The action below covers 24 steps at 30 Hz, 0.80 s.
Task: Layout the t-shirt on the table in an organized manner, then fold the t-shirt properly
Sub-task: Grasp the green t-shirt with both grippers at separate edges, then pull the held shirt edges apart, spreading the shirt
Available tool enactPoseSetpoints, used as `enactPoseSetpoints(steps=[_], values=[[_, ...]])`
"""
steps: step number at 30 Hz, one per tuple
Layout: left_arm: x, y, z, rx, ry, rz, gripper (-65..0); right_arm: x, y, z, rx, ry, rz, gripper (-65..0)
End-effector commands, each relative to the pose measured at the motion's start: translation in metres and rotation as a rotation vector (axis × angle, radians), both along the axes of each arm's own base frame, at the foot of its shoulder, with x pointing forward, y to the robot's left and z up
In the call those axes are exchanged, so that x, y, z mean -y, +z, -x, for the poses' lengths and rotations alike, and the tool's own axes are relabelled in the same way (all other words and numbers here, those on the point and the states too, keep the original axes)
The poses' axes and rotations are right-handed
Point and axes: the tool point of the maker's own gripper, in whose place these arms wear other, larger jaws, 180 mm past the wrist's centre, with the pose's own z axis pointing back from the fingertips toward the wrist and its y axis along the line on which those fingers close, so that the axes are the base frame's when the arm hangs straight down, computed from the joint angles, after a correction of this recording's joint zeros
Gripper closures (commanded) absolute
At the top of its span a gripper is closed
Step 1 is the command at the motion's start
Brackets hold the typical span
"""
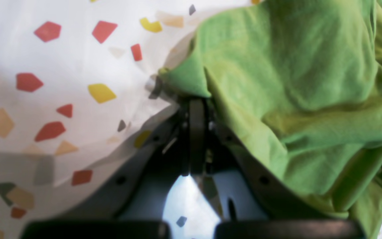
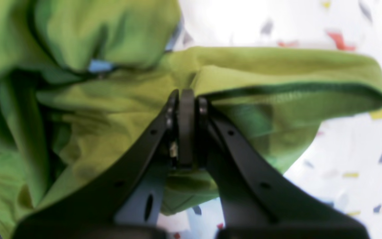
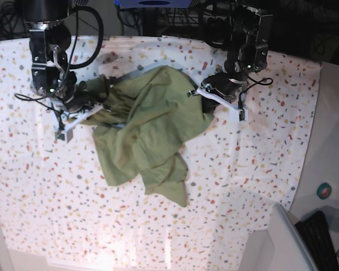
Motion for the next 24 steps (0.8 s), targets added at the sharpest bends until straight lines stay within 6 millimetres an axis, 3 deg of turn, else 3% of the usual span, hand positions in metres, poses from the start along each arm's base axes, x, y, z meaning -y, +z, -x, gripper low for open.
enactPoseSetpoints(steps=[1,3,9,12,16,19,24], values=[[0.000,0.000,0.006,-0.026,0.002,0.004,0.0,0.001,0.014,-0.012,0.058,-0.001,-0.002,0.0],[0.002,0.021,-0.006,0.032,0.029,0.058,0.0,0.001,0.021,-0.010,0.078,0.002,0.002,0.0],[-0.027,0.091,-0.041,0.186,0.117,0.082,0.0,0.014,0.064,-0.023,0.201,0.026,0.050,0.0],[-0.028,0.125,-0.072,0.261,0.141,0.067,0.0,0.033,0.094,-0.055,0.293,0.037,0.104,0.0],[-0.002,0.162,-0.125,0.304,0.041,0.096,0.0,0.062,0.132,-0.102,0.393,0.039,0.179,0.0],[0.019,0.176,-0.149,0.290,0.005,0.147,0.0,0.078,0.152,-0.121,0.413,0.043,0.220,0.0],[0.045,0.133,-0.143,0.139,-0.006,0.195,0.0,0.087,0.124,-0.118,0.295,0.032,0.215,0.0]])
